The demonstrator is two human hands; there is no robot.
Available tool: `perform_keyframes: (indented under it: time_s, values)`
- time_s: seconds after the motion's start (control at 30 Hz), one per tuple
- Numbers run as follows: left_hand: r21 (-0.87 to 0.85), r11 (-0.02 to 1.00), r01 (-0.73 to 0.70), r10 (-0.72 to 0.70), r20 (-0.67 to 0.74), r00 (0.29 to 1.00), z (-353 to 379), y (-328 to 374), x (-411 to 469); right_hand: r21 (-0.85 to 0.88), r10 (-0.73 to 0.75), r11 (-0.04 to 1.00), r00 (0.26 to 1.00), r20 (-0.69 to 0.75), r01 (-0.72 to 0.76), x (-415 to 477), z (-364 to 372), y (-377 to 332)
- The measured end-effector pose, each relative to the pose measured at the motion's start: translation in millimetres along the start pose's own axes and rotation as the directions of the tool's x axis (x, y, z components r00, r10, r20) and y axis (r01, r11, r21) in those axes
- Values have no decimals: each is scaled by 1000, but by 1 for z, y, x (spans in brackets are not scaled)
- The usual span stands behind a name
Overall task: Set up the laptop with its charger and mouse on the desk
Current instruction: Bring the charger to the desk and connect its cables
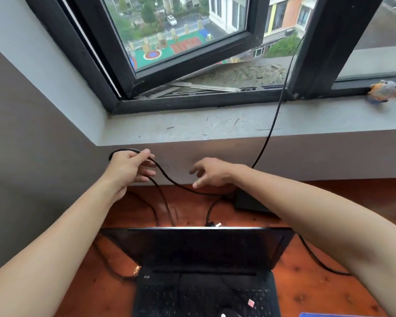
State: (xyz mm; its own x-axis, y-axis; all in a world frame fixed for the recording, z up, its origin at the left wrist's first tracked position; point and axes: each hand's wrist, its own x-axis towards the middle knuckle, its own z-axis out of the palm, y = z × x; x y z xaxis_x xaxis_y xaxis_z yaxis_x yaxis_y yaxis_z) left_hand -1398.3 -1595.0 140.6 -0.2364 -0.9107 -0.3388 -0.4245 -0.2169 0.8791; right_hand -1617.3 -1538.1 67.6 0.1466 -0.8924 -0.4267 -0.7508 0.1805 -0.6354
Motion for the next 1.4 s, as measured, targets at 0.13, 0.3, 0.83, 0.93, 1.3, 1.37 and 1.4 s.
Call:
perform_keyframes:
  time_s: [0.13,0.3,0.83,0.93,1.3,1.37,1.4]
  values:
    - [-19,999,32,-30,60,998,-10,10,-24,225,-79,974,979,190,35,3,3,-59]
    - [283,959,-25,51,-82,995,-35,-7,-23,329,-80,942,996,45,61,-5,17,-70]
    - [652,701,-288,145,265,953,-126,-96,5,186,285,956,857,-430,-225,-26,29,-94]
    - [448,833,-325,214,280,936,-138,-103,-7,127,326,944,811,-486,-304,-15,38,-110]
    - [400,870,-287,366,-136,921,-208,-106,-3,106,225,974,799,-558,-200,-24,88,-166]
    - [444,871,-210,289,-119,950,-215,-123,-11,87,182,983,794,-580,-162,-35,97,-179]
    - [468,870,-156,234,-112,966,-219,-135,-15,66,159,987,790,-592,-148,-41,103,-185]
